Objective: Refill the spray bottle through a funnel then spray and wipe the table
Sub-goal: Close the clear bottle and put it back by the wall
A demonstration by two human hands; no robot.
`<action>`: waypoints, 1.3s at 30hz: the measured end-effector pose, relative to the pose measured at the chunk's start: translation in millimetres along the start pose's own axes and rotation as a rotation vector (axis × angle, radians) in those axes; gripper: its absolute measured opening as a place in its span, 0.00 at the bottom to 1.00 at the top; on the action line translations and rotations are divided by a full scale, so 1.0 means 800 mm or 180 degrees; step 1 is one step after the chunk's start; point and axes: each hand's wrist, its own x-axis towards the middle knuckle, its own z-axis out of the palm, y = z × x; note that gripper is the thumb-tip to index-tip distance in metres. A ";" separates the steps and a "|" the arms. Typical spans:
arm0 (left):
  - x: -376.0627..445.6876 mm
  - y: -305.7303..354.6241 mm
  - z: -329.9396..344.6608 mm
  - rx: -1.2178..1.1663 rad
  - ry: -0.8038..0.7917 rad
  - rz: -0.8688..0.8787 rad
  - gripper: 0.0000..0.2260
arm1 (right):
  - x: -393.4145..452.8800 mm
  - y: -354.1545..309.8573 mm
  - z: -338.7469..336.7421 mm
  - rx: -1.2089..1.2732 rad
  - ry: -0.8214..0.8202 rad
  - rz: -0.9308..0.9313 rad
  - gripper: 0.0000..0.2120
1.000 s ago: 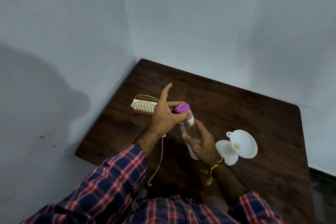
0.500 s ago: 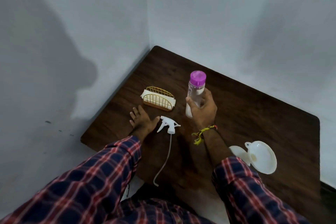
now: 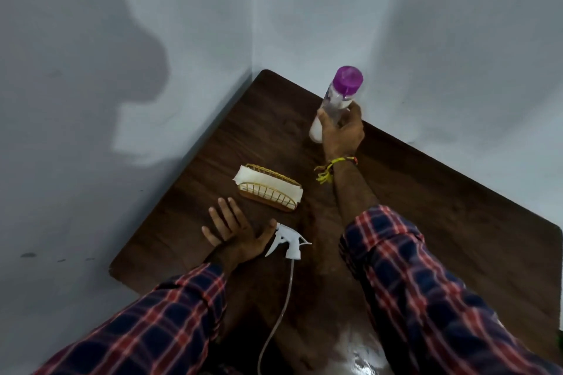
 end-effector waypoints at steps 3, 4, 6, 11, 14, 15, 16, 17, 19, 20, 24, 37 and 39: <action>-0.001 0.000 0.001 0.0010 0.0030 -0.0012 0.52 | 0.026 0.009 0.018 -0.0013 0.0132 0.0018 0.25; 0.000 0.000 0.001 0.0015 0.0031 -0.0030 0.52 | 0.032 0.014 0.021 -0.0010 0.0148 0.0026 0.25; 0.000 0.000 0.000 0.0042 -0.0019 -0.0030 0.53 | 0.039 0.021 0.026 -0.0016 0.0154 0.0043 0.26; -0.004 -0.001 -0.002 0.0067 0.0013 -0.0010 0.53 | 0.042 0.032 0.031 -0.0002 0.0185 0.0066 0.26; -0.005 0.000 -0.002 0.0054 0.0027 -0.0009 0.53 | 0.040 0.035 0.033 -0.0115 0.0135 0.0061 0.27; -0.005 0.000 -0.002 0.0048 0.0033 -0.0014 0.54 | 0.038 0.035 0.032 -0.0175 0.0127 0.0075 0.27; -0.005 0.000 -0.001 0.0042 0.0029 -0.0017 0.54 | 0.036 0.037 0.032 -0.0219 0.0109 0.0110 0.29; -0.005 0.000 -0.001 0.0038 0.0027 -0.0017 0.54 | 0.035 0.038 0.032 -0.0245 0.0092 0.0169 0.30; -0.005 -0.001 0.000 0.0045 0.0044 0.0002 0.54 | 0.031 0.040 0.029 -0.0297 0.0077 0.0322 0.35; -0.005 -0.002 0.000 0.0038 0.0037 0.0009 0.54 | 0.029 0.040 0.026 -0.0351 0.0080 0.0399 0.37; -0.006 -0.002 -0.002 0.0021 -0.0003 0.0048 0.54 | 0.004 0.033 0.003 -0.0482 0.0166 0.0550 0.35; -0.050 -0.002 -0.008 -0.0741 0.0581 0.0216 0.49 | -0.209 0.013 -0.161 -0.0442 0.0133 0.0922 0.20; -0.075 0.005 0.009 -0.0854 0.0960 0.0645 0.46 | -0.234 -0.001 -0.194 -0.0607 -0.0007 0.0564 0.12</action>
